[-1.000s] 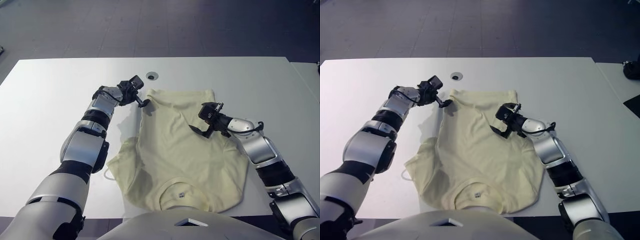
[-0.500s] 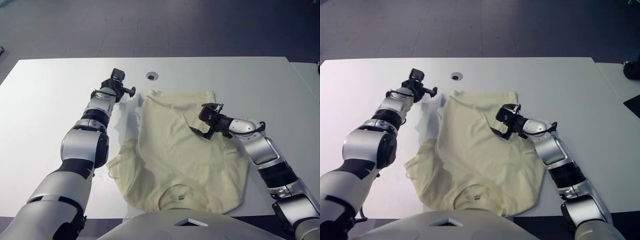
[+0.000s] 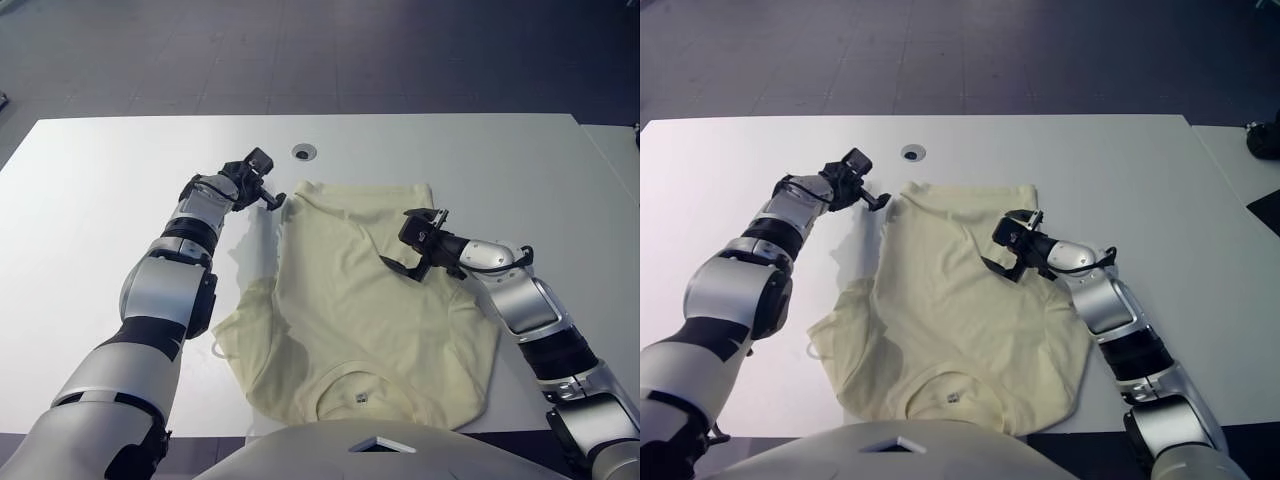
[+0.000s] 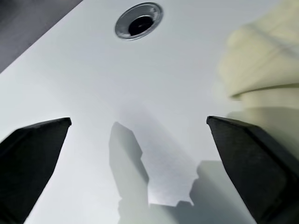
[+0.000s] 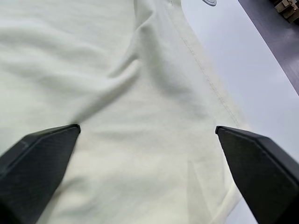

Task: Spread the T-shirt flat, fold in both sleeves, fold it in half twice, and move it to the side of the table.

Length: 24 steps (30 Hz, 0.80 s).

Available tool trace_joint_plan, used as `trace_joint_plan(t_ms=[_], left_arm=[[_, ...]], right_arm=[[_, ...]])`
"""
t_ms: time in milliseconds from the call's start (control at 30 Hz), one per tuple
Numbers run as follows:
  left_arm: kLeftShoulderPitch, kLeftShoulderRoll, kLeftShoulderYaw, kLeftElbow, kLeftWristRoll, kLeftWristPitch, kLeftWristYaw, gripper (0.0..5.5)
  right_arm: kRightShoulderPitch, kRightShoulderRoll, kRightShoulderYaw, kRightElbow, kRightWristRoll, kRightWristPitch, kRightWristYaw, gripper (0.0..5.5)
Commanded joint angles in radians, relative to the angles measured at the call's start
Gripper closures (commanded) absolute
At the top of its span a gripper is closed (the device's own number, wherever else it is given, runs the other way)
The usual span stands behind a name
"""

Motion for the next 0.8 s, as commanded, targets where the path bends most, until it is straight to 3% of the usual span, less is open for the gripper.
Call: trace_joint_plan(t_ms=[33, 233, 433, 800], left_arm=[[0.019, -0.025, -0.021, -0.017, 0.015, -0.009, -0.041, 0.10], [0.050, -0.064, -0.065, -0.006, 0.047, -0.002, -0.037, 0.10], [0.049, -0.080, -0.081, 0.023, 0.075, 0.044, 0.125, 0.10], [0.086, 0.002, -0.164, 0.053, 0.189, 0.116, 0.313, 0.10]], right_arm=[[0.044, -0.010, 0.036, 0.047, -0.024, 0.034, 0.024, 0.11], [0.036, -0.009, 0.040, 0.050, -0.026, 0.027, 0.028, 0.11], [0.037, -0.015, 0.032, 0.045, -0.023, 0.029, 0.029, 0.11], [0.015, -0.002, 0.038, 0.066, -0.024, 0.024, 0.026, 0.11]])
